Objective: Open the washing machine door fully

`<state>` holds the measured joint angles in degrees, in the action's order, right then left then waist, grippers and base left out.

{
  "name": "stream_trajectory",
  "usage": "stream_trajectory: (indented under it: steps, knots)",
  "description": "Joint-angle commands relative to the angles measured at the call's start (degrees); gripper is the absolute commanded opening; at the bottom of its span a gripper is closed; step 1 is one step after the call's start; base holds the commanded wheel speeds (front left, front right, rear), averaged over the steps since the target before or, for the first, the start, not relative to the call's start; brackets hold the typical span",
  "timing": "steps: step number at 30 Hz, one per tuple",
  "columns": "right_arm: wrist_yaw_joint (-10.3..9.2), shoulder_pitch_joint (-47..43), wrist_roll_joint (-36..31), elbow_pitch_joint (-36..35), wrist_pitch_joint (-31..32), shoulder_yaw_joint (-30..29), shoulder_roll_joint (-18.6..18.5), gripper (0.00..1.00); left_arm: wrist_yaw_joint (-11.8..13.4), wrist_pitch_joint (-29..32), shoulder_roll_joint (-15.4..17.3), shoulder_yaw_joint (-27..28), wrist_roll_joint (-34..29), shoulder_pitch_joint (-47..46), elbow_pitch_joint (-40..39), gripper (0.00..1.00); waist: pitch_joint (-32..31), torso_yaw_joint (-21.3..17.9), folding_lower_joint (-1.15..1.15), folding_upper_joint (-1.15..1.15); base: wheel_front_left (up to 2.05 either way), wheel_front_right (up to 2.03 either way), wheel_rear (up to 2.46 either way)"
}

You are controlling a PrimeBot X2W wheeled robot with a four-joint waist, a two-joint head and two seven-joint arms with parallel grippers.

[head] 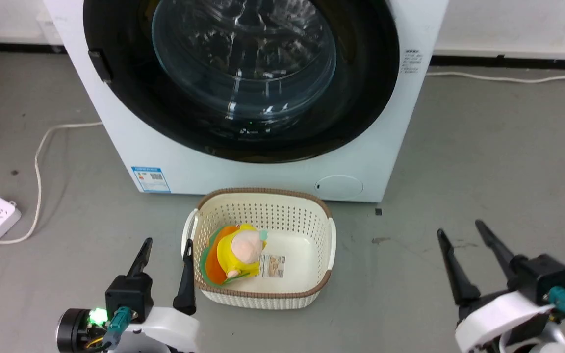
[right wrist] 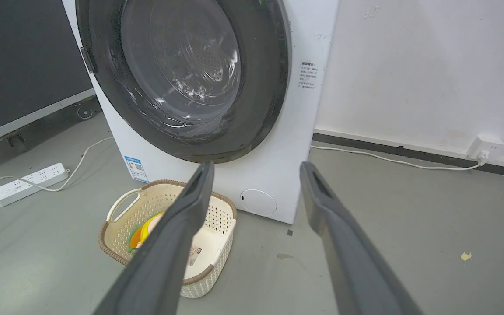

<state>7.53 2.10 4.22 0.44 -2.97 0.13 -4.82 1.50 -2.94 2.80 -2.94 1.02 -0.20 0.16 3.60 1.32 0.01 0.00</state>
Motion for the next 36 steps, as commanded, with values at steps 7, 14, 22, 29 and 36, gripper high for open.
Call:
stream_trajectory:
  steps: [7,14,22,29,36]
  knots:
    - [-0.01,6.60,4.42,0.02,-0.53,-0.49,-3.55,1.00,1.40,-1.64,0.02,-2.09,0.76,-2.51,-0.64,1.00,3.58,1.69,-0.01,0.00,0.00,0.00,0.00]
    - [-0.02,12.79,8.76,0.70,0.18,-1.59,-5.45,0.26,2.31,-2.60,0.03,-3.64,1.20,-4.10,-0.91,1.00,6.09,3.01,-0.01,0.00,0.00,0.00,0.00]
    - [-0.02,19.14,13.09,2.35,1.48,-2.30,-6.64,0.00,3.18,-3.56,0.03,-5.09,1.55,-5.36,-1.27,1.00,8.49,4.21,-0.01,0.00,0.00,0.00,0.00]
    - [-0.02,25.99,18.29,5.58,3.67,-3.61,-7.16,0.00,3.82,-4.40,0.04,-6.35,1.75,-6.51,-1.53,1.00,10.85,5.31,-0.01,0.00,0.00,0.00,0.00]
    - [-0.02,36.17,25.76,12.34,7.68,-7.54,-7.22,0.00,4.61,-5.47,0.05,-8.09,1.99,-8.07,-1.96,1.00,14.12,6.87,-0.01,0.00,0.00,0.00,0.00]
